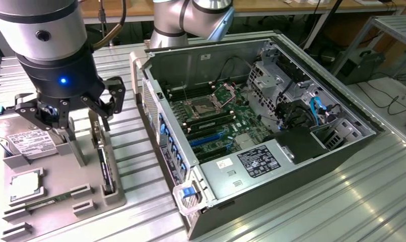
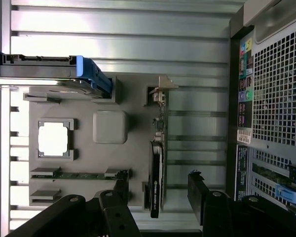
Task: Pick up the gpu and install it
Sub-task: 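Pick up the gpu and move the gpu toward the slot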
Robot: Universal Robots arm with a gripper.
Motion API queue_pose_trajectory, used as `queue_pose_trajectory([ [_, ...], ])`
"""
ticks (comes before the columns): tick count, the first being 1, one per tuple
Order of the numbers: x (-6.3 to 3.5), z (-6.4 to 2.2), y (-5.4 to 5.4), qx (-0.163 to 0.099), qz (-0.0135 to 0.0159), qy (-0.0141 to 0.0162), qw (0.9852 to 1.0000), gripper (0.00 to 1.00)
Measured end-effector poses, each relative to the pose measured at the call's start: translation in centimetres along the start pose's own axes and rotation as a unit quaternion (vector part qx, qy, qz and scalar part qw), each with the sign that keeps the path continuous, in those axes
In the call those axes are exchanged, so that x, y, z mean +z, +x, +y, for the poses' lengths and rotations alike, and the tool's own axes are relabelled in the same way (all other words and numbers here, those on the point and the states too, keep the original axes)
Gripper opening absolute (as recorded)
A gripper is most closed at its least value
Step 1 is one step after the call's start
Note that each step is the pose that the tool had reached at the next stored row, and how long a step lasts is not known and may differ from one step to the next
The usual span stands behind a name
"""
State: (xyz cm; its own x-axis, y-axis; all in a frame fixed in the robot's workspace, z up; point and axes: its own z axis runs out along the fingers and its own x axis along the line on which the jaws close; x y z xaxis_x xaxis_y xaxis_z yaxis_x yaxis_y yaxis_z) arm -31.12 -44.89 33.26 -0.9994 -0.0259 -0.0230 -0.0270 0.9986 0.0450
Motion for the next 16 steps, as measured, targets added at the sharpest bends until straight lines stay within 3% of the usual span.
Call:
queue_pose_trajectory([
  [16,0.94,-0.04,0.02,0.0,0.0,0.0,1.0,0.6],
])
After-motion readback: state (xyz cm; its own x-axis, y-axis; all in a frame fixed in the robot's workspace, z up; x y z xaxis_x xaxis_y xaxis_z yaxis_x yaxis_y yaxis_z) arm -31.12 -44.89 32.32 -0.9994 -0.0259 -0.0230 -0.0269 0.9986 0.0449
